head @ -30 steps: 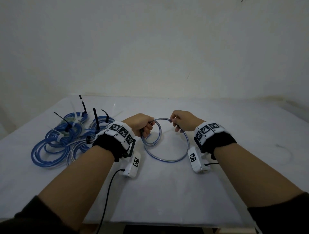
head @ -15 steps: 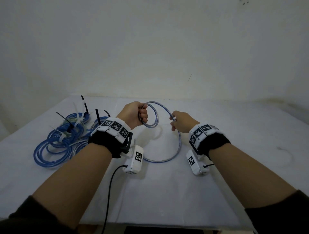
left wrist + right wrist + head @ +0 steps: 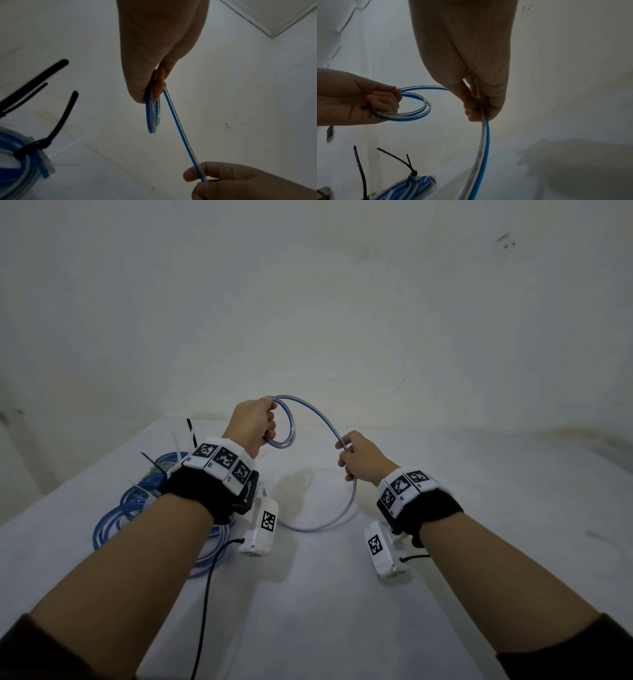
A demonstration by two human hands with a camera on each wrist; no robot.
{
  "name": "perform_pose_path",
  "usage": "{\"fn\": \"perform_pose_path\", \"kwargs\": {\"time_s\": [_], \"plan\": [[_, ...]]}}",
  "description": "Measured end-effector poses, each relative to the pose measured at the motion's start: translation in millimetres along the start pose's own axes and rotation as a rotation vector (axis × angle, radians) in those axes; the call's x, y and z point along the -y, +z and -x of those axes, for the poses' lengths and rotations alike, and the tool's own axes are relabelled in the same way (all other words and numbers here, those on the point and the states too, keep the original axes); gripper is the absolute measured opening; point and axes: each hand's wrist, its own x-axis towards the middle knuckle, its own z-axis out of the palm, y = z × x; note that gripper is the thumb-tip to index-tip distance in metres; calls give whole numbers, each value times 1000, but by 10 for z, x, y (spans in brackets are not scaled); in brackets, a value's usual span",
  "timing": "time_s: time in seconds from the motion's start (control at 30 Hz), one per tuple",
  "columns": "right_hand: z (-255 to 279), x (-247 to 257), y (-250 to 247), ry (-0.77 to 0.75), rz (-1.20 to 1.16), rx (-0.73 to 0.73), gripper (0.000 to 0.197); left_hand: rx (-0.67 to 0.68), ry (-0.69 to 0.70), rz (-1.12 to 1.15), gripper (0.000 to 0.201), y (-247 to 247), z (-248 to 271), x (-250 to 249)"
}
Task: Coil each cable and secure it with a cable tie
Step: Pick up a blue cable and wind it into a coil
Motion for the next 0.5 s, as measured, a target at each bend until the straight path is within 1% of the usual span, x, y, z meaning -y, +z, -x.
{"fn": "perform_pose_path", "kwargs": {"time_s": [0.27,0.4,0.5], "plan": [[-34,76,80,-67,60,-6,2,-92,71,-103,24,-224,-44,-58],[-44,90,65,-113,92,-14,13,-92,144,-166,16,-288,-60,-101],[-40,108,40,-135,113,-22,7,-112,173,-203,15,-327,-78,-147]]}}
